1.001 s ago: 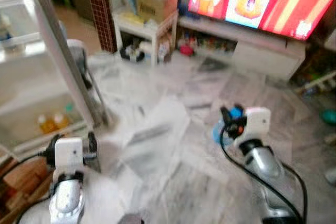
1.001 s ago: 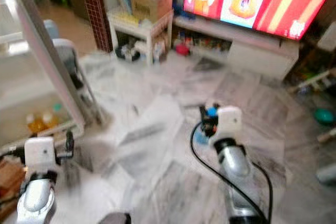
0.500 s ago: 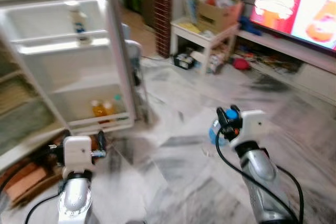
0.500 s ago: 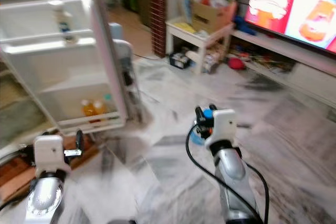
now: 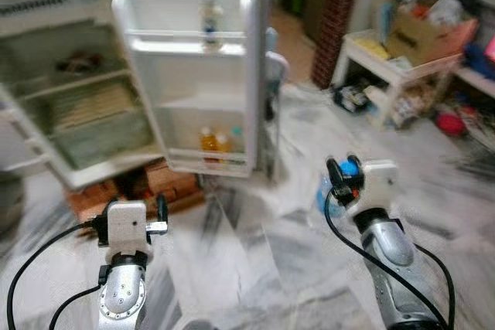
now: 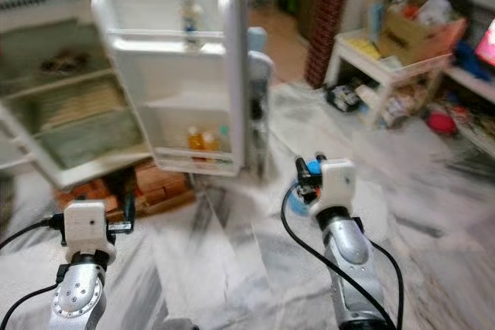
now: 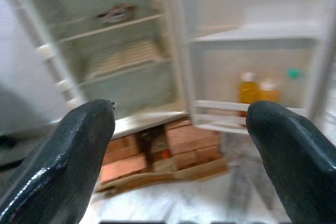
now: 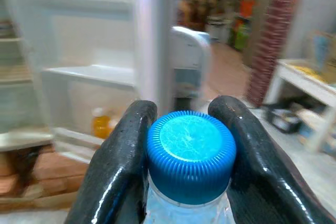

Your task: Restocking fridge

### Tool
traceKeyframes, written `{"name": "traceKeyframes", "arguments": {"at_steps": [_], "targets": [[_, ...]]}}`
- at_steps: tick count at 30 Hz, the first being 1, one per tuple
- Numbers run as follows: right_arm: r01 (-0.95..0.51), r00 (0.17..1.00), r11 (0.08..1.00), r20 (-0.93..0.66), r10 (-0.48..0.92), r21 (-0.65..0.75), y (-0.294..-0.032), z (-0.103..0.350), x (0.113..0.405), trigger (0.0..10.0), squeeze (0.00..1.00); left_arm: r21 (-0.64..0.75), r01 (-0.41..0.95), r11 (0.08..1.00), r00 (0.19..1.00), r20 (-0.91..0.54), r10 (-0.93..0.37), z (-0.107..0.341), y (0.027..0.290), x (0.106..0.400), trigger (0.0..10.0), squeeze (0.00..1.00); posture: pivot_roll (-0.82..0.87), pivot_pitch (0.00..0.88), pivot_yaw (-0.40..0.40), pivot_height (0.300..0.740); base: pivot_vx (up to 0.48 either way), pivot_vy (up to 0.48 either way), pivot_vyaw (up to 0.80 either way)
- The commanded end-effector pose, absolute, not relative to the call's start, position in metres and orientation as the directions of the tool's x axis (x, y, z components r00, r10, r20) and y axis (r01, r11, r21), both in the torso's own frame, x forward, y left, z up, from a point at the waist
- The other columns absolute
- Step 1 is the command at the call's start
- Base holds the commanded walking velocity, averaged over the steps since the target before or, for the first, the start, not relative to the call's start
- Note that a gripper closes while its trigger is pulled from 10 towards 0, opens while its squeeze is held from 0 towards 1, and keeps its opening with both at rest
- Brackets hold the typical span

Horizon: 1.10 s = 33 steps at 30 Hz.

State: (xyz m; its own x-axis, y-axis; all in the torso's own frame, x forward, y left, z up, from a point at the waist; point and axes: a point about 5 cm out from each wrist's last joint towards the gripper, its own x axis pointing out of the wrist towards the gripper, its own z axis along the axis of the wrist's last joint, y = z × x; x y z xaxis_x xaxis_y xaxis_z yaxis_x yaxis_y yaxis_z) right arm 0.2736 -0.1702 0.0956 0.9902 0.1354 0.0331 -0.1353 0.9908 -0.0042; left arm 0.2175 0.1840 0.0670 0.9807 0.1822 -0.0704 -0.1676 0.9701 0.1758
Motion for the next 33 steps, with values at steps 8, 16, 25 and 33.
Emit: {"name": "traceKeyframes", "arguments": {"at_steps": [8,16,25,33], "targets": [[-0.205,0.976,0.979,0.082,0.203,0.018,-0.156,0.104,0.278,10.0,0.00,0.166,-0.153,0.974,0.984,-0.062,0.166,0.070,0.184,0.222,10.0,0.00,0.09,0.000,-0.028,0.740,0.000,0.000,0.79],[-0.221,0.973,0.974,0.088,0.215,0.054,-0.150,0.105,0.282,10.0,0.00,0.159,-0.131,0.979,0.988,-0.067,0.143,0.071,0.182,0.222,10.0,0.00,0.10,0.000,-0.027,0.740,0.000,0.139,0.20],[-0.225,0.972,0.973,0.086,0.220,0.053,-0.149,0.104,0.282,10.0,0.00,0.159,-0.122,0.980,0.989,-0.067,0.134,0.071,0.182,0.222,10.0,0.00,0.10,0.000,-0.031,0.740,0.000,0.468,0.00],[-0.227,0.971,0.973,0.082,0.223,0.050,-0.150,0.104,0.283,10.0,0.00,0.148,-0.105,0.983,0.990,-0.075,0.117,0.071,0.180,0.221,10.0,0.00,0.11,0.000,-0.044,0.740,0.000,0.456,0.00]]}}
